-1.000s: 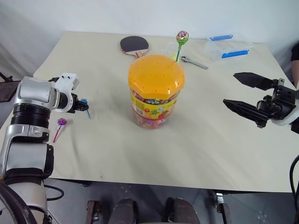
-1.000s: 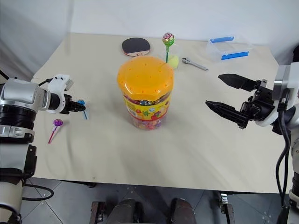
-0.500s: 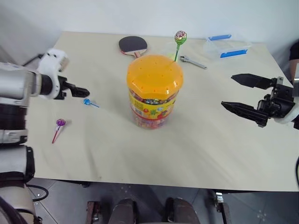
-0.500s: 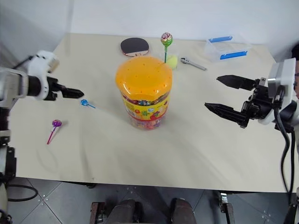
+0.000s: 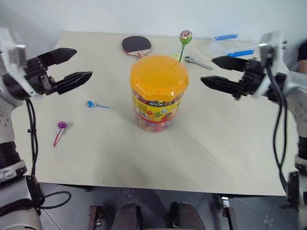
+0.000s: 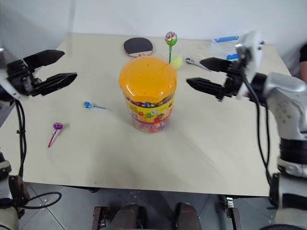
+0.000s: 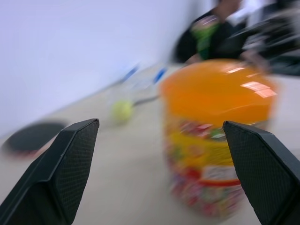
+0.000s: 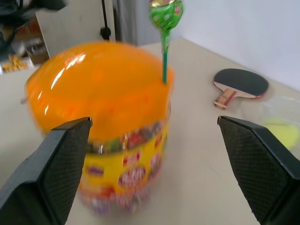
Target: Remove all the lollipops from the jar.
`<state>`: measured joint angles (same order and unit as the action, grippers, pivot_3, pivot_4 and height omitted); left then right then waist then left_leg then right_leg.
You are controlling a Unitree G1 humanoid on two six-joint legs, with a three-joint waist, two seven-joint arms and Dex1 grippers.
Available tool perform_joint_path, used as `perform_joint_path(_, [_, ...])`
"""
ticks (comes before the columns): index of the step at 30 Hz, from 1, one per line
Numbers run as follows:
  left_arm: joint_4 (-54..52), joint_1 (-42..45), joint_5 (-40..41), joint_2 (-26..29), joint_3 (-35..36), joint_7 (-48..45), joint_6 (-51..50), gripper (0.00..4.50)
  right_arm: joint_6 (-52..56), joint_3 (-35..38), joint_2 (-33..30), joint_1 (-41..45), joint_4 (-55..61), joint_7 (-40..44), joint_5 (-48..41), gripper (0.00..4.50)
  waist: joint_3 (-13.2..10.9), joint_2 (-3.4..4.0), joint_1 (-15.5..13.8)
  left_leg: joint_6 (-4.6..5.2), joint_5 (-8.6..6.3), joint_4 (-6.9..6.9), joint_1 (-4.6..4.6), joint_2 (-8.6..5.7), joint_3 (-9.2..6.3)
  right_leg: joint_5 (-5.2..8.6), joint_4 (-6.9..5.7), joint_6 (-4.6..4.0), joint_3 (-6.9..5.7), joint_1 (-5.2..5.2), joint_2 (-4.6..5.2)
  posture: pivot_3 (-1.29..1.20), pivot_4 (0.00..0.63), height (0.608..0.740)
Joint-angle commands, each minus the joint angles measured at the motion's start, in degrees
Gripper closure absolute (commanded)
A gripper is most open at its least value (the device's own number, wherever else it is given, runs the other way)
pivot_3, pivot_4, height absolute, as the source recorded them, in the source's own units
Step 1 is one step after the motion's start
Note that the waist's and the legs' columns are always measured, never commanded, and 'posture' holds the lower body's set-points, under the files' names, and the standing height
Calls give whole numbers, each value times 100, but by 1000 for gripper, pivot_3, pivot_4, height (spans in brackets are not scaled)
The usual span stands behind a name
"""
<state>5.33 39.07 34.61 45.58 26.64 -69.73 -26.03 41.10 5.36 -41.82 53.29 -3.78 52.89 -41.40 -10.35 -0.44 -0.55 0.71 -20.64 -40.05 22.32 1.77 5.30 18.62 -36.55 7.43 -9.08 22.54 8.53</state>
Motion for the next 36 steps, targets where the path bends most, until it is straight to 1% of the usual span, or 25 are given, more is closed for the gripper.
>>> perform_joint_path(1, [-30,-198,476,57,244,-573,354,11,-223,-48,261,432,-385,60,206,0,0,0,40,0,0,1,1,0,-3,0,-1,0,-2,0,0,0,150,740])
perform_joint_path(6, [-208,-673,793,190,279,-905,289,11,-520,-306,780,1011,-1216,453,534,0,0,0,143,0,0,7,0,-1,-5,0,-7,0,-2,3,1,0,150,740])
perform_joint_path(12, [-379,-925,953,261,361,-776,276,11,-1012,-447,1222,1556,-2217,812,996,0,0,0,238,0,0,7,-2,0,-15,0,-26,0,-1,5,1,0,150,740])
perform_joint_path(15, [-423,-1058,1008,349,480,-701,298,0,-1105,-393,1432,1856,-2632,835,1113,612,0,1,280,0,0,11,-3,0,-15,0,-27,0,0,9,1,0,150,740])
perform_joint_path(16, [-440,-1082,1033,366,496,-681,295,0,-1145,-374,1459,1904,-2706,876,1148,923,0,1,285,0,0,12,-3,1,-15,0,-29,0,0,10,1,0,150,740])
perform_joint_path(24, [-608,-1249,1138,356,522,-497,284,0,-1304,-328,1577,2113,-2974,1122,1312,3629,0,1,280,0,0,11,-2,0,-20,0,-32,0,2,9,1,0,150,740])
perform_joint_path(25, [-611,-1256,1150,360,516,-487,289,0,-1320,-310,1580,2143,-2978,1126,1320,4072,0,1,281,0,0,11,-2,0,-21,0,-32,0,2,9,1,0,150,740])
perform_joint_path(26, [-611,-1265,1162,366,512,-485,293,0,-1333,-292,1578,2173,-2971,1128,1321,4380,-1,2,286,0,0,11,-2,0,-21,0,-33,0,2,9,1,0,150,740])
perform_joint_path(27, [-608,-1269,1173,373,511,-487,295,0,-1343,-275,1574,2202,-2954,1130,1320,4447,-1,2,291,0,0,11,-2,0,-19,0,-32,0,3,9,1,0,150,740])
perform_joint_path(30, [-552,-1245,1179,402,495,-512,302,0,-1345,-201,1548,2314,-2899,1111,1301,4447,-1,2,321,-1,-1,13,-3,1,-19,0,-32,0,2,10,1,0,150,740])
perform_joint_path(36, [-363,-1122,1136,436,386,-600,333,0,-1457,143,1456,2691,-2951,768,1321,4447,-1,2,365,-1,-1,15,-3,0,-21,0,-33,0,1,10,1,0,150,740])
